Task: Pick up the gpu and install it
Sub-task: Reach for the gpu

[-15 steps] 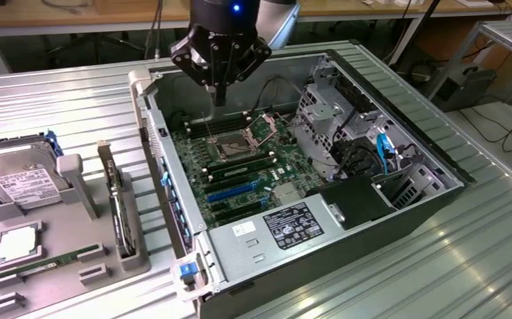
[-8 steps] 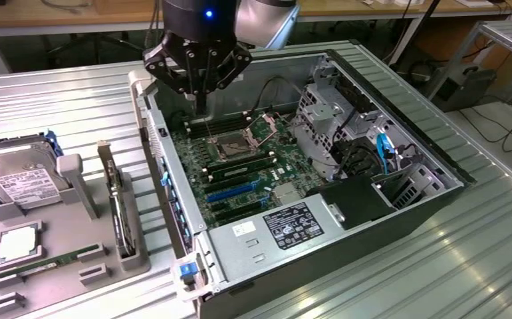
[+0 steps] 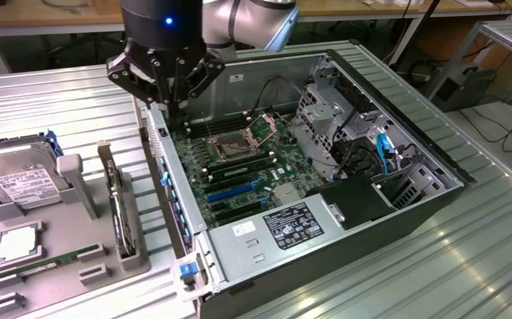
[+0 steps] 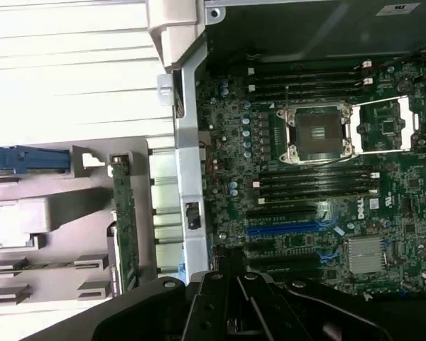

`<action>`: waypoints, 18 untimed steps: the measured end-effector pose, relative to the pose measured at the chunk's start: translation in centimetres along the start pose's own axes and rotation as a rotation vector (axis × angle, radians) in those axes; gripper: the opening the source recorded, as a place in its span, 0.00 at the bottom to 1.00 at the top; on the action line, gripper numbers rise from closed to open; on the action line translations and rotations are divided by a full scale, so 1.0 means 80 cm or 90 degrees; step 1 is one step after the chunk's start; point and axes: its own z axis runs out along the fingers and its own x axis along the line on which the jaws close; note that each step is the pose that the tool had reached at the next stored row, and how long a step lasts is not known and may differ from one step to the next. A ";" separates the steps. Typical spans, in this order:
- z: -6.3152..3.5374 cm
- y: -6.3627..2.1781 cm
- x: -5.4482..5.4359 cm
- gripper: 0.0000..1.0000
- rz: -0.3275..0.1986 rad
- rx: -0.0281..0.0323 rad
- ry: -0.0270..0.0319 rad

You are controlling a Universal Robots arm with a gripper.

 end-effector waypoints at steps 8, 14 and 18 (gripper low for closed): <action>0.005 -0.010 0.050 0.11 0.000 0.0023 -0.0002; 0.011 -0.018 0.084 0.11 0.000 0.0026 -0.0002; 0.019 -0.022 0.106 0.11 0.000 0.0028 -0.0003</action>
